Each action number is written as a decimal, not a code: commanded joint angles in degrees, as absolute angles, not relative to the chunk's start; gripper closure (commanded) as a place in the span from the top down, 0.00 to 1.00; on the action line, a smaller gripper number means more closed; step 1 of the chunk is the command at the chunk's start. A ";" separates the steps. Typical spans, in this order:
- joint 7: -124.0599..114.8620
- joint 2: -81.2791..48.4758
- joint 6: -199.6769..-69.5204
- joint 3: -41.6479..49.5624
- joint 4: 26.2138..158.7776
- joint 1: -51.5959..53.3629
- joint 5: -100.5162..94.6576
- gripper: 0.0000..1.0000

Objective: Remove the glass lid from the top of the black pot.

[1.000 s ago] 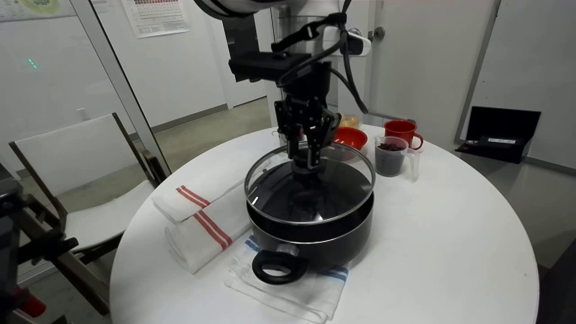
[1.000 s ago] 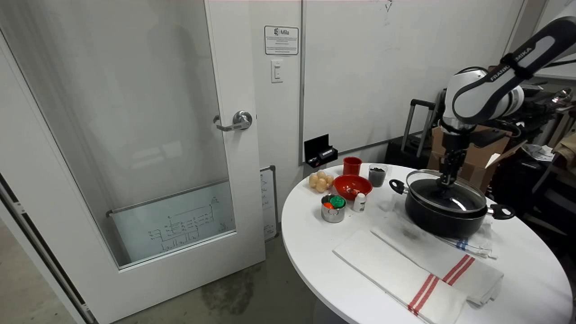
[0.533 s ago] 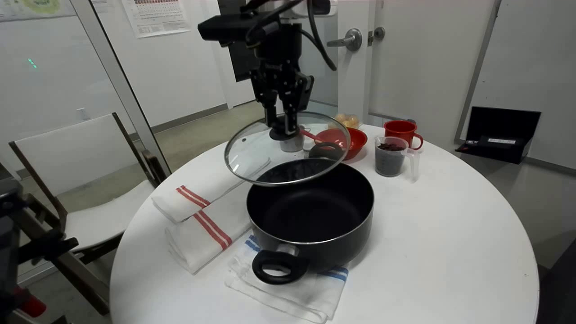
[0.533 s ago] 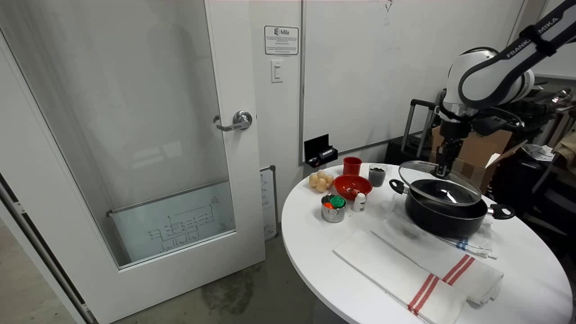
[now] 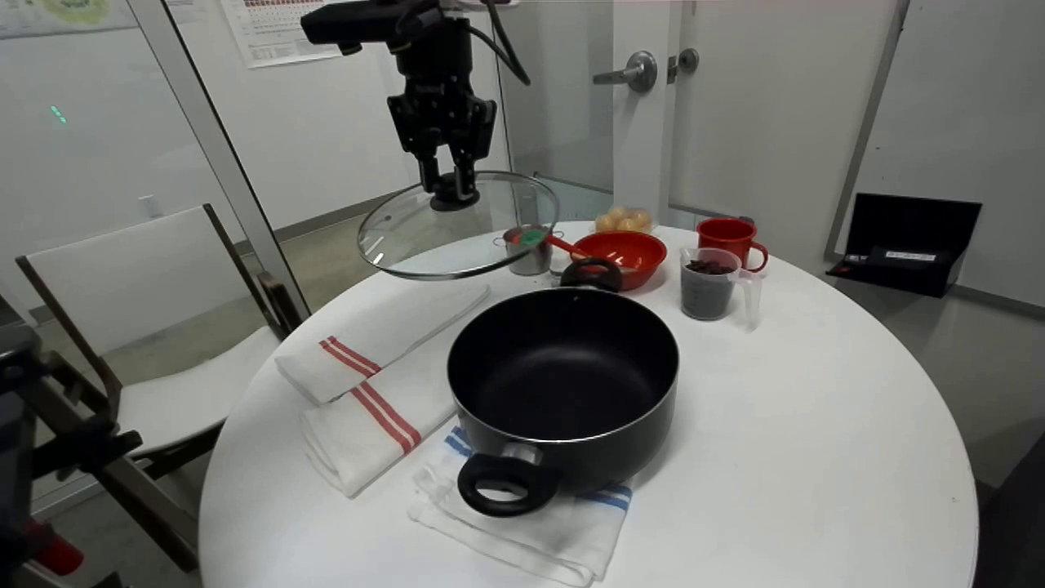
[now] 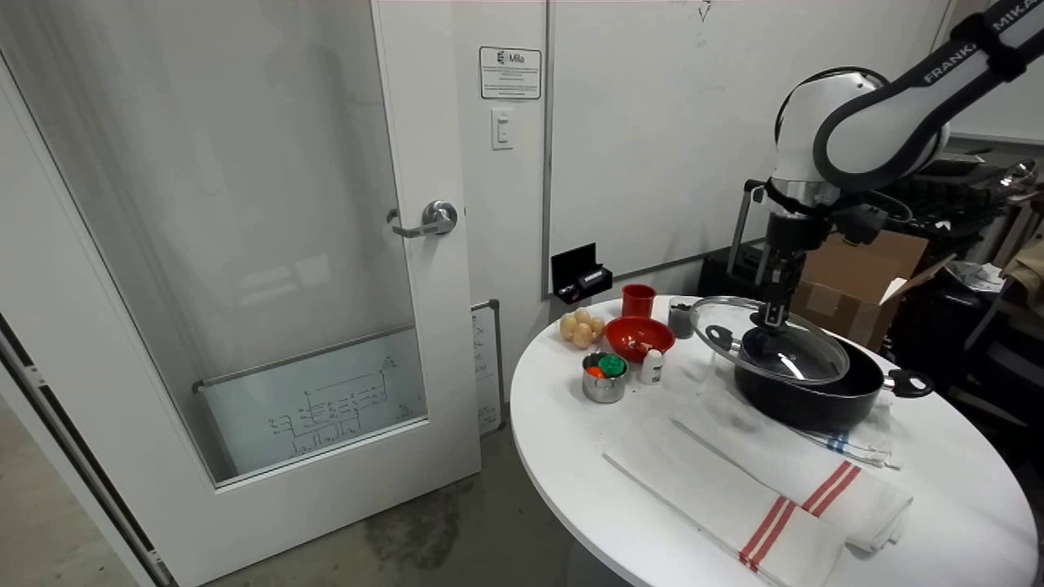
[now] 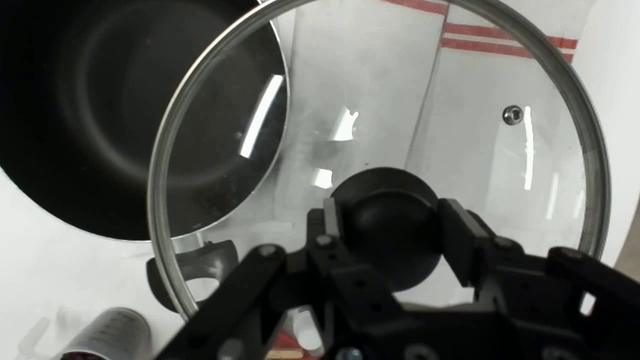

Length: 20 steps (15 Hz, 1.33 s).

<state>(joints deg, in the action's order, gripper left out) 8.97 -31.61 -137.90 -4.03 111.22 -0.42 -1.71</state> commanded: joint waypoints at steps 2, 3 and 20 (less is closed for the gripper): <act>9.24 -33.56 -131.77 -4.93 106.04 3.92 -4.22 0.25; 9.22 -34.55 -130.69 -5.05 104.79 4.78 -4.64 0.25; 9.78 -58.70 -126.27 -5.76 82.46 7.09 -4.59 0.25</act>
